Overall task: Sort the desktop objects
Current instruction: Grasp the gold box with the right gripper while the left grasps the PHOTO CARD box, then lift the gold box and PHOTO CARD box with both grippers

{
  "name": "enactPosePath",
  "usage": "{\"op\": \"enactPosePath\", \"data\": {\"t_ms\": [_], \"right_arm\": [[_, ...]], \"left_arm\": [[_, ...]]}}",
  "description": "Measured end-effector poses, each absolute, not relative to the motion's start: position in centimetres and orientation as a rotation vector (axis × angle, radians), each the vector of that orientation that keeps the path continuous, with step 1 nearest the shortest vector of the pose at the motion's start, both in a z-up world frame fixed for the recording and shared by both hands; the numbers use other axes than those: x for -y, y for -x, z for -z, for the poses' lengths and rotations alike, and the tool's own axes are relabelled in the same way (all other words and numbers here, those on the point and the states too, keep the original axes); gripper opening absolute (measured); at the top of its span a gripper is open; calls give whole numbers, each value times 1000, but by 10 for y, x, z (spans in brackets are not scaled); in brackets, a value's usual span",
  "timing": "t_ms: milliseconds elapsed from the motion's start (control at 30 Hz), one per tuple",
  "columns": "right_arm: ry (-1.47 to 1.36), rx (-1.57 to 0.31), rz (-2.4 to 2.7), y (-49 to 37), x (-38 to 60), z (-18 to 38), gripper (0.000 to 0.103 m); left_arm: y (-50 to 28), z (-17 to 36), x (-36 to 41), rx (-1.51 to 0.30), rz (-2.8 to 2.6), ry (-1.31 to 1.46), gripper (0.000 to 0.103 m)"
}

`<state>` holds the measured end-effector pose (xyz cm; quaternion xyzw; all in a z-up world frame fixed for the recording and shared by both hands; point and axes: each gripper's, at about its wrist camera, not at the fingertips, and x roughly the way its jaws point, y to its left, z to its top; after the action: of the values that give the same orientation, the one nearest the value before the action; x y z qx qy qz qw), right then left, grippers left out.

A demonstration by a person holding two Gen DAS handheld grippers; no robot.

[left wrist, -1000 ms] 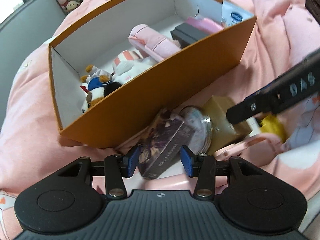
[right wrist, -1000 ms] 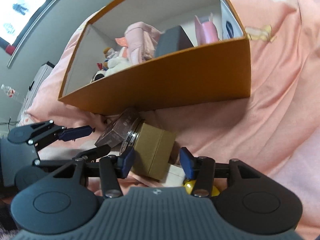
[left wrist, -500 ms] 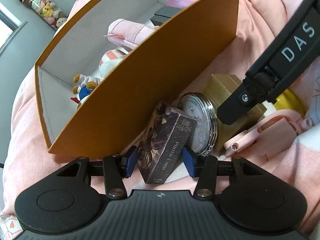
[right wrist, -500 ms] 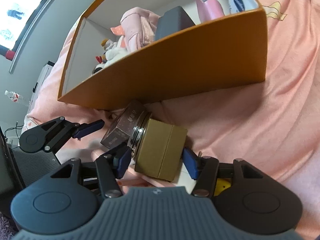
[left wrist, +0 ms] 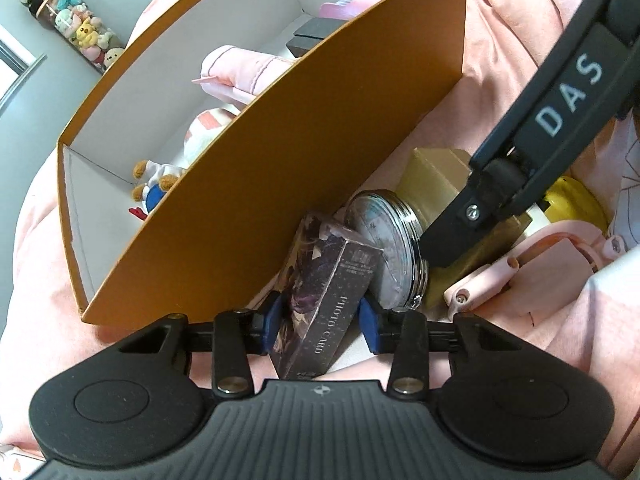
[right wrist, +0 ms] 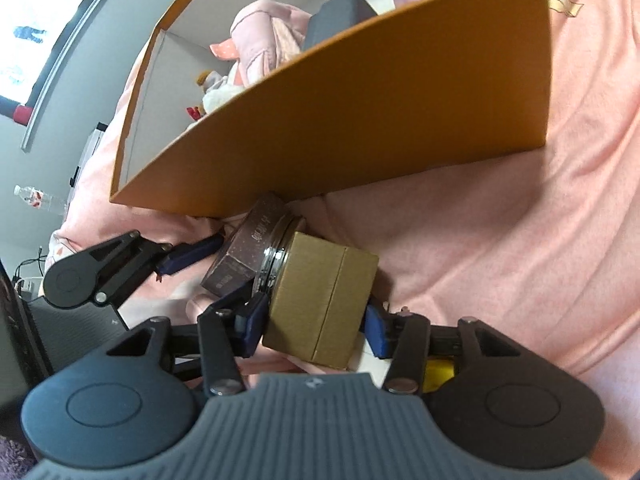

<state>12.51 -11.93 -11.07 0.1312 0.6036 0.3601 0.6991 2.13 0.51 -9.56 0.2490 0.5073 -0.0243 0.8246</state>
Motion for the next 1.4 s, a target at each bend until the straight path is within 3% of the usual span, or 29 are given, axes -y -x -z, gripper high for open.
{"op": "enactPosePath", "data": {"t_ms": [167,500,1200,1400], "right_arm": [[-299,-1314,-785,-123,128,99,52],[-233,-1325,-784,-124,115,102,52],[-251,-1138,-704,-104,143,64,49],[-251,-1108,-702,-106,158,55,48]], "left_arm": [[-15,86,-7,-1046,18,-545,38],[-21,88,-6,-1052,43,-556,38],[-17,33,-25,-1114,-88,-127,36],[-33,20,-39,-1089,-58,-8,26]]}}
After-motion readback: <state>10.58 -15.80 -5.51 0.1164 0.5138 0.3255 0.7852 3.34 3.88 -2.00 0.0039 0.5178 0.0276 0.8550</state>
